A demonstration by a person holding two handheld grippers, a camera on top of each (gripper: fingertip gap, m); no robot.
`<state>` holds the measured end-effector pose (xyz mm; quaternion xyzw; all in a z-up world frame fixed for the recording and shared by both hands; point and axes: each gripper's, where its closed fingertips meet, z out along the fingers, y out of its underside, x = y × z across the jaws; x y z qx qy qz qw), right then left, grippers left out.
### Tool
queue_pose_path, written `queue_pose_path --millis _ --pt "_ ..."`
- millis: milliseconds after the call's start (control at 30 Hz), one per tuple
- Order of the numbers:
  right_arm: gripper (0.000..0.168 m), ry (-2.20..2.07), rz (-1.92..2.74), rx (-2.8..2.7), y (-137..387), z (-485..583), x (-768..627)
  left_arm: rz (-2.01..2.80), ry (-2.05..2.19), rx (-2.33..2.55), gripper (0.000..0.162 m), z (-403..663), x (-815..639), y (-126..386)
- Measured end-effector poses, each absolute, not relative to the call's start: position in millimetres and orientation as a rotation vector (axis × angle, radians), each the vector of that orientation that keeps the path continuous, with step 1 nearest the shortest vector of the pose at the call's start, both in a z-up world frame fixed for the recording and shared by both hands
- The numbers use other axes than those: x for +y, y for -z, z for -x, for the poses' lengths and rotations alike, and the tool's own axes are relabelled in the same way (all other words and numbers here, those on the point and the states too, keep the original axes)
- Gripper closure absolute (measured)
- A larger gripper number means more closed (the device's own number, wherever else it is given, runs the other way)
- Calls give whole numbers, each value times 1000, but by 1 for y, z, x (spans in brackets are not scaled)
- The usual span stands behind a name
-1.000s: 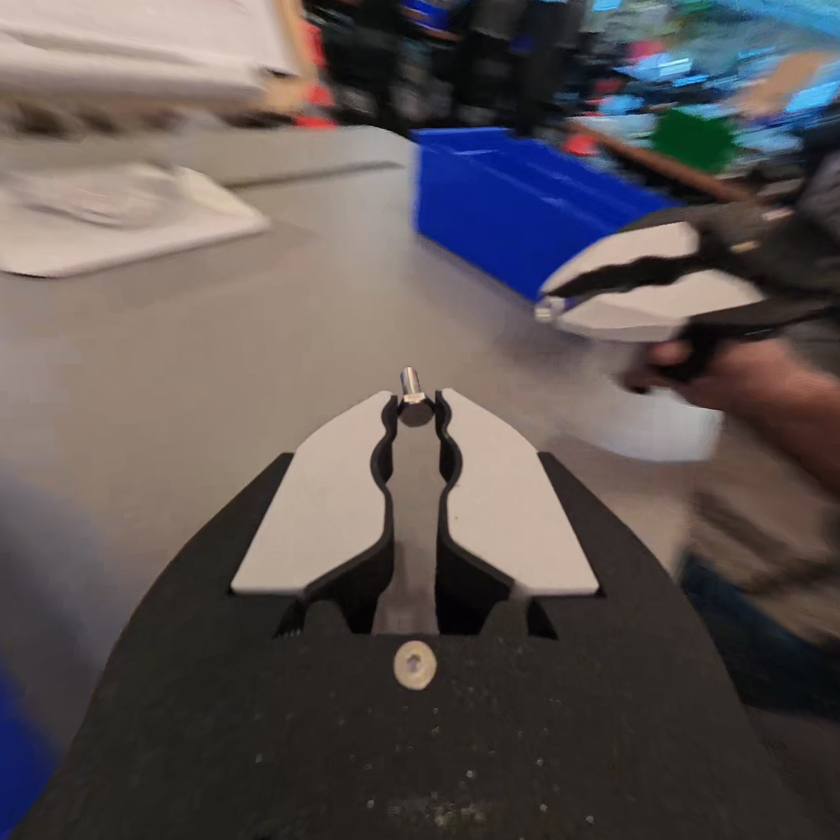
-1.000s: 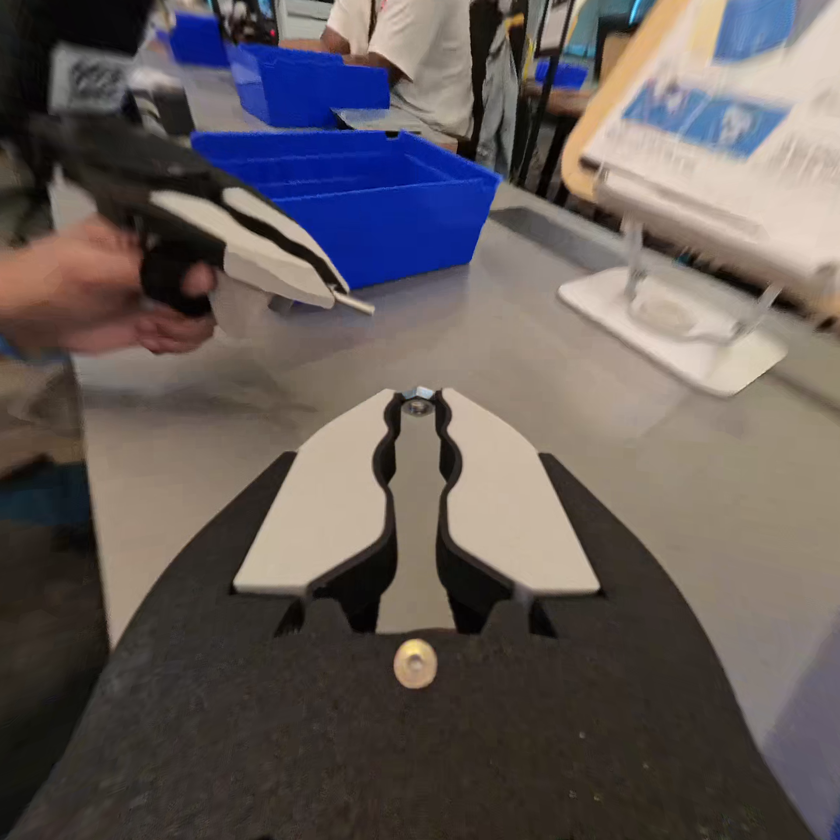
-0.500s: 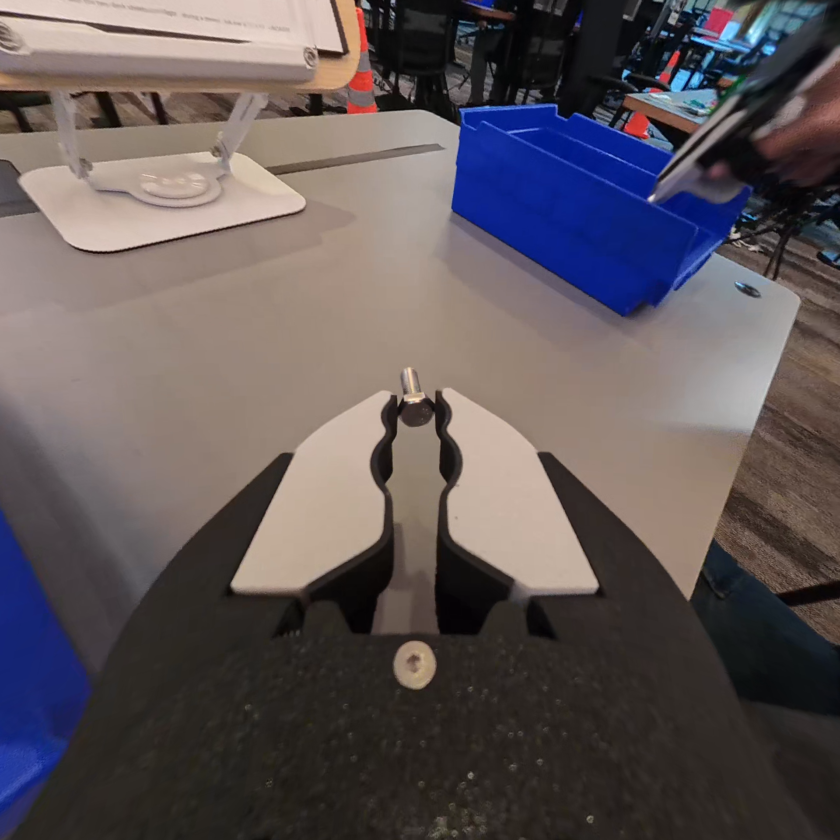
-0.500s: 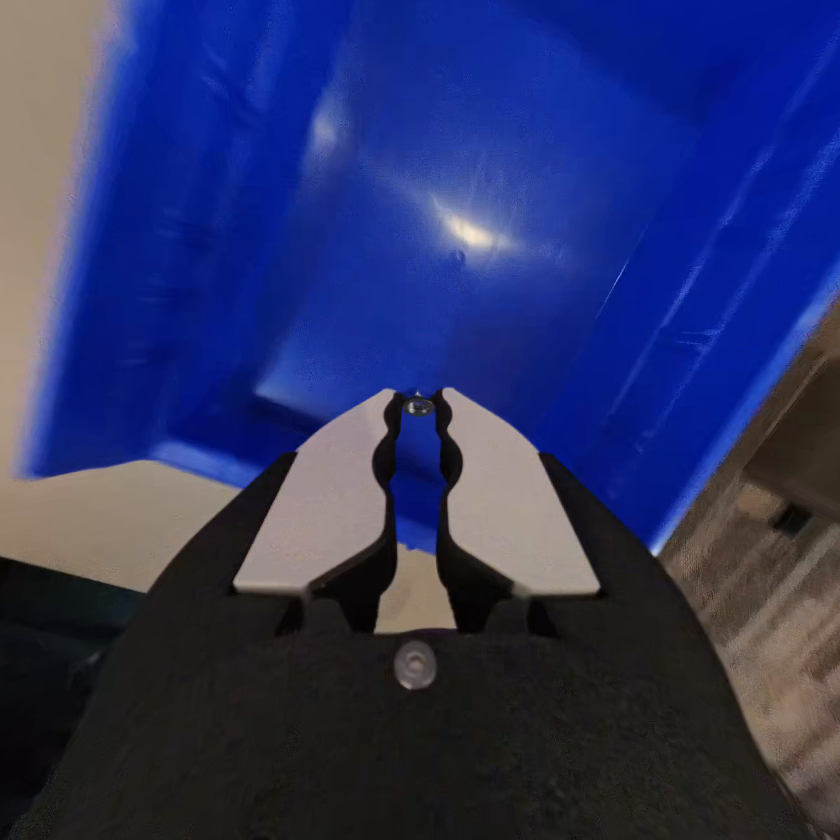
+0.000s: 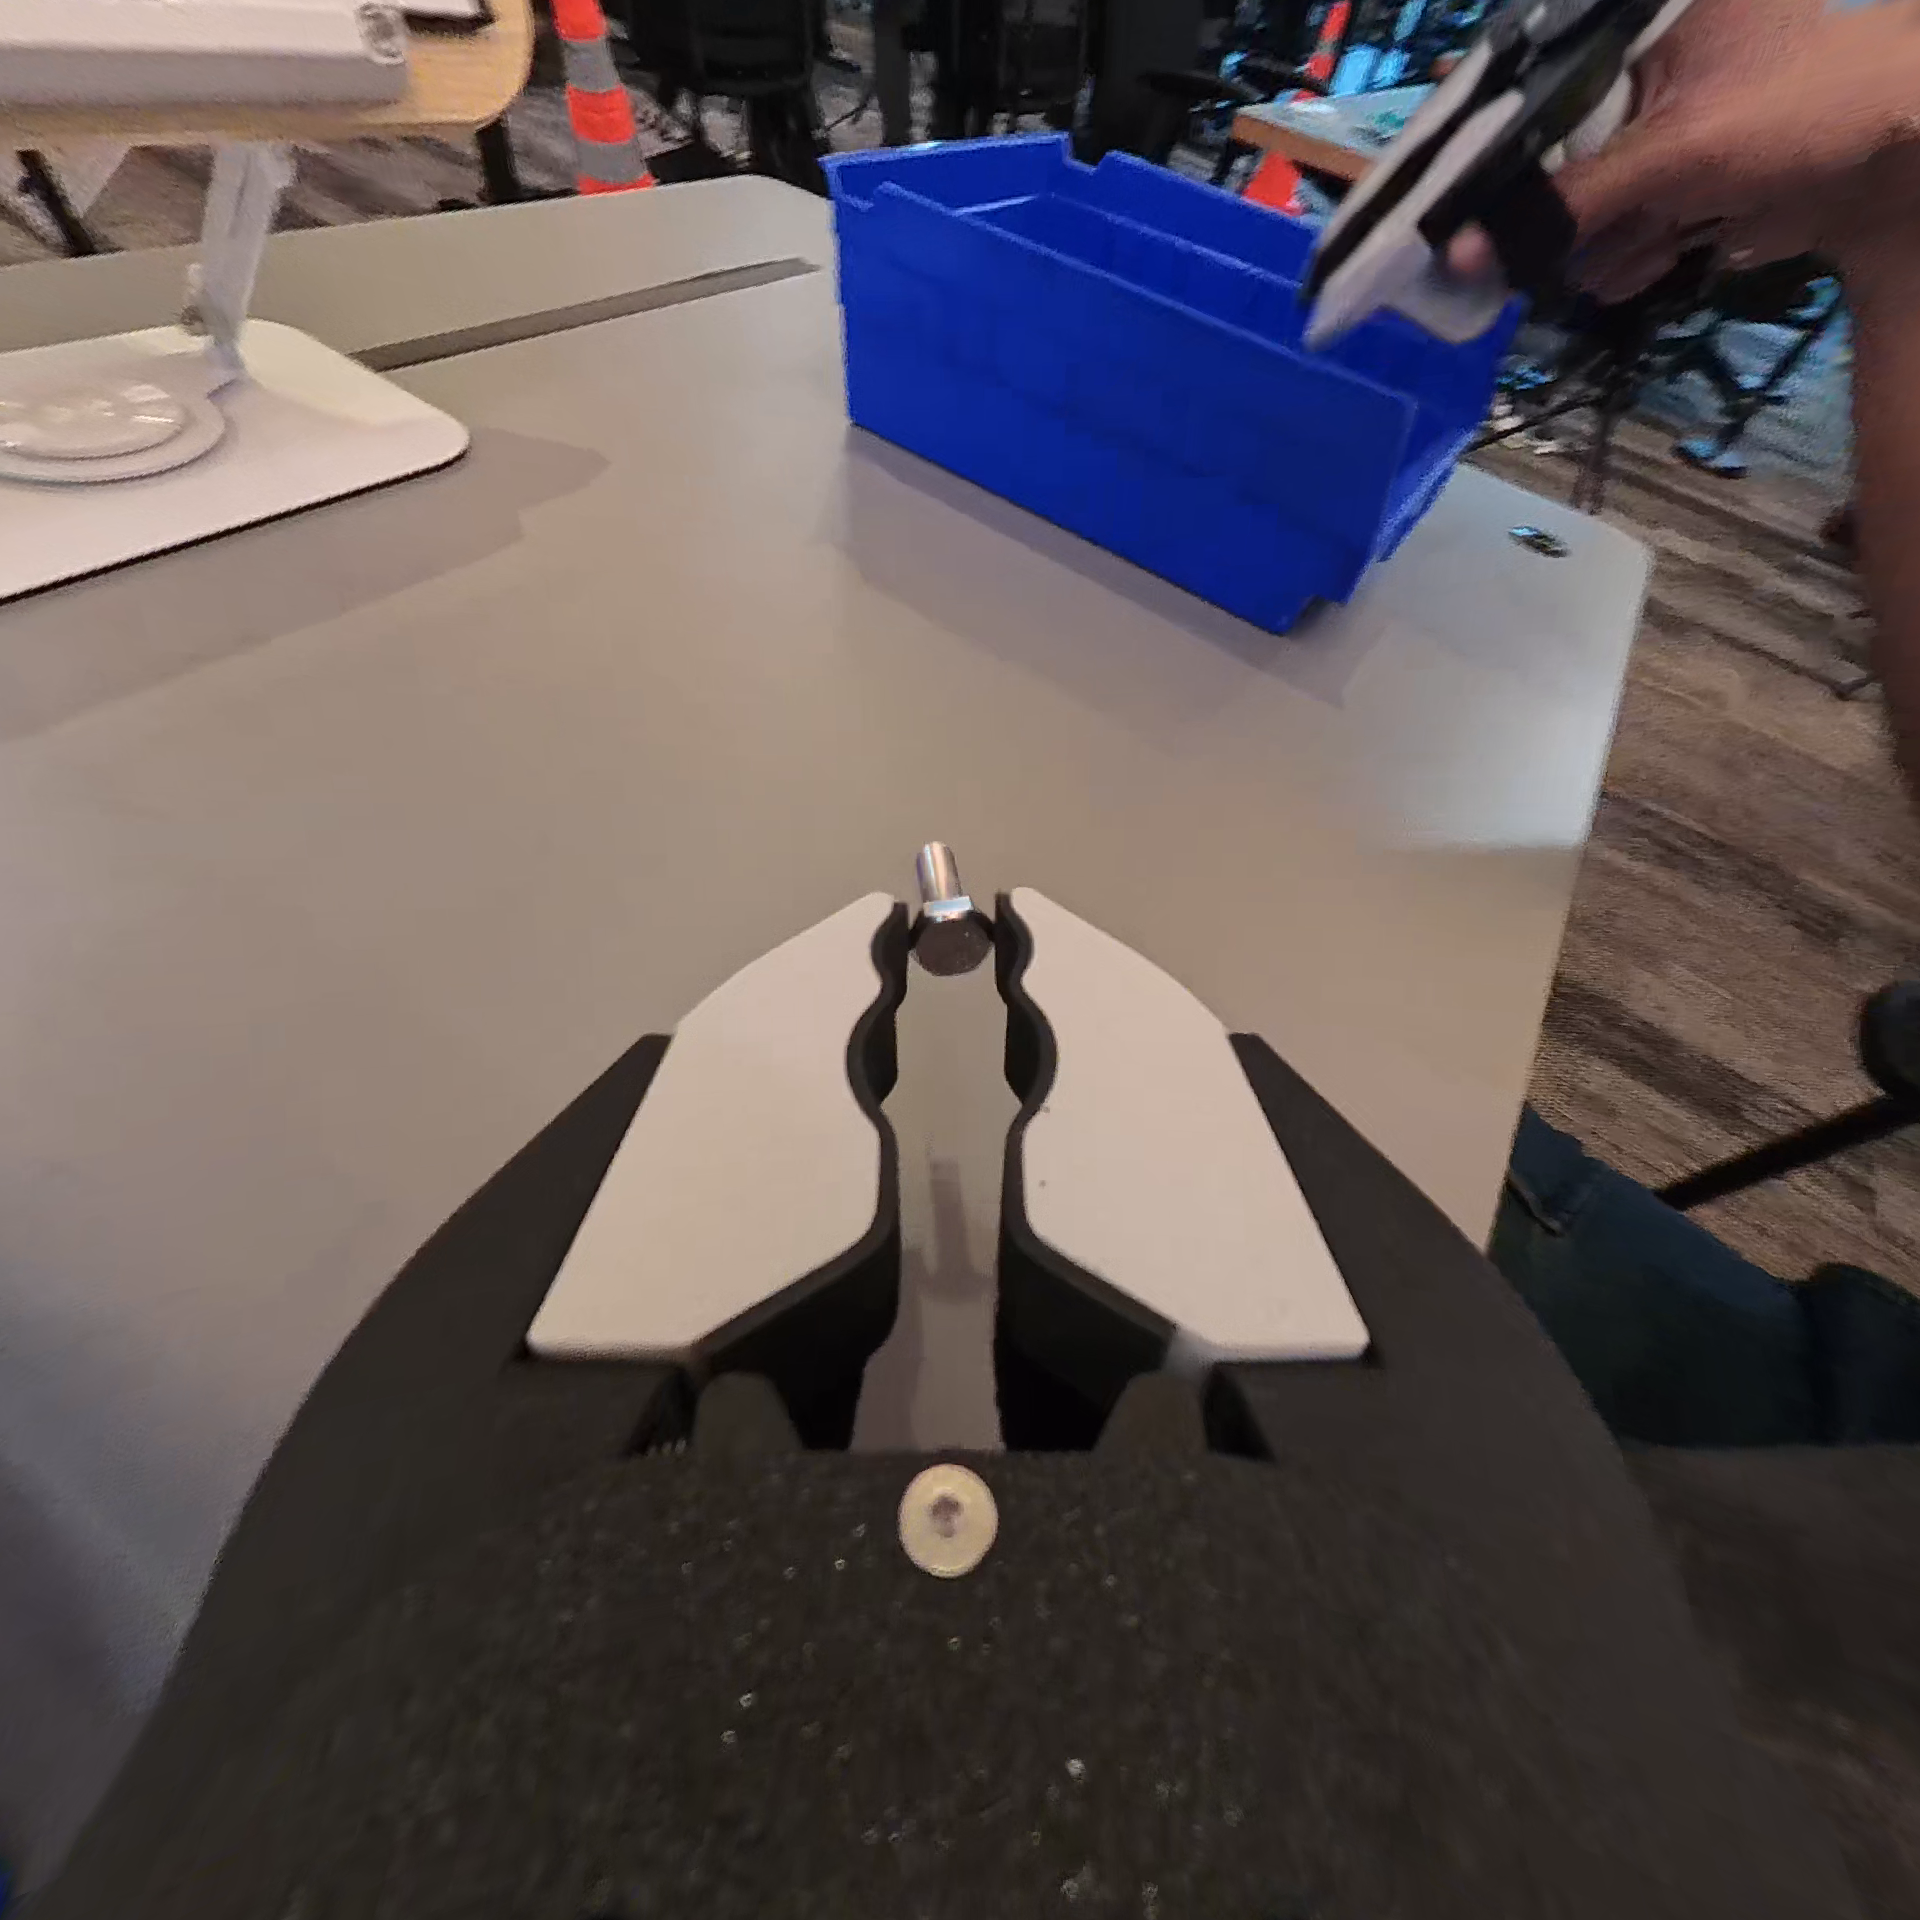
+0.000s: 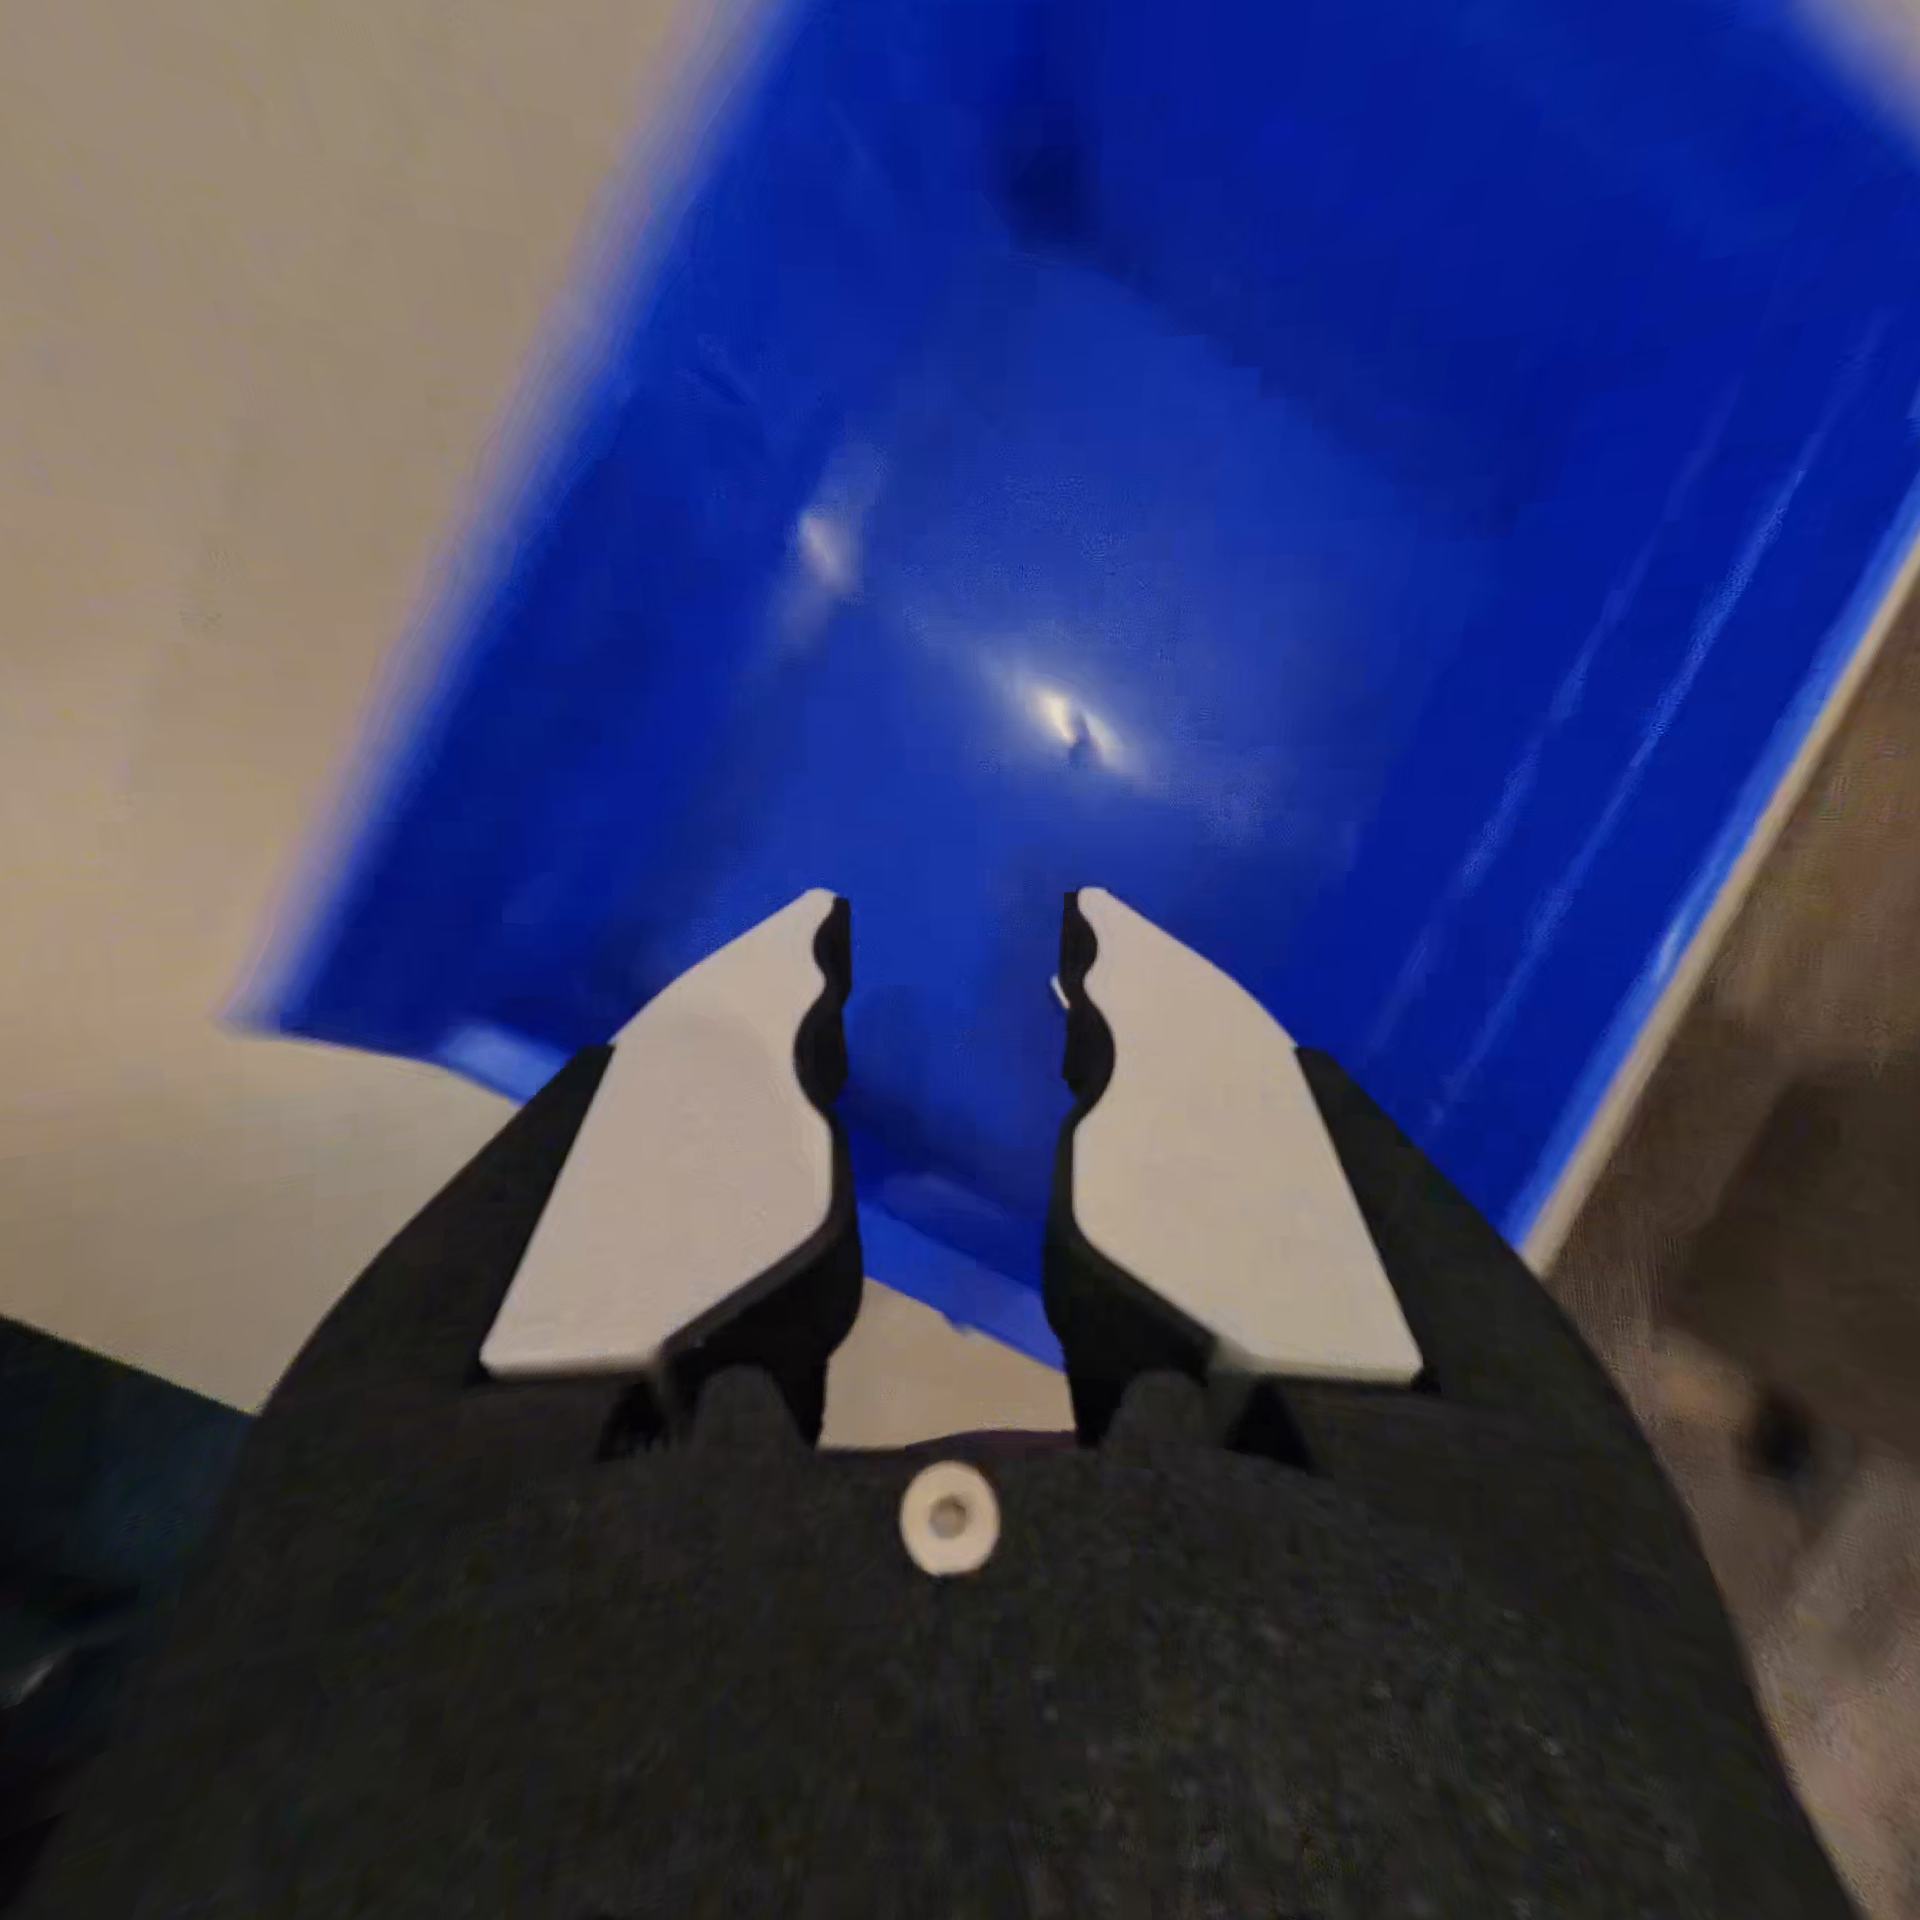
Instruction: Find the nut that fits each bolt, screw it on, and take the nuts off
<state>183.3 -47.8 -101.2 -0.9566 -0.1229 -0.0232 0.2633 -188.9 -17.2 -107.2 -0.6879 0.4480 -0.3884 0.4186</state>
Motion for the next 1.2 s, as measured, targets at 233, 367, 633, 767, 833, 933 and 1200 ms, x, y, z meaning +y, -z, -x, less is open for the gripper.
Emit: queue_pose_path --millis 233,367,633,767,833,933,1200 --pt "144 -952 1550 -934 -5 90 -94 1463 1541 1167 147 188 -60 58" --pt "140 -1245 1525 -870 27 152 -83 1370 1599 1183 147 190 -71 46" --pt "146 -1348 1564 -901 52 189 -80 1366 1605 1223 147 187 -82 51" --pt "160 -1324 1583 -934 58 192 -80 1368 1607 1236 147 185 -83 53" --pt "160 -1331 1607 -953 62 191 -81 1374 1590 1241 147 184 -83 54" --pt "160 -1267 1610 -944 61 186 -77 1383 1543 1204 146 181 -78 55" --pt "160 -789 1602 -660 -23 59 -47 1638 1296 1157 117 183 -46 87"
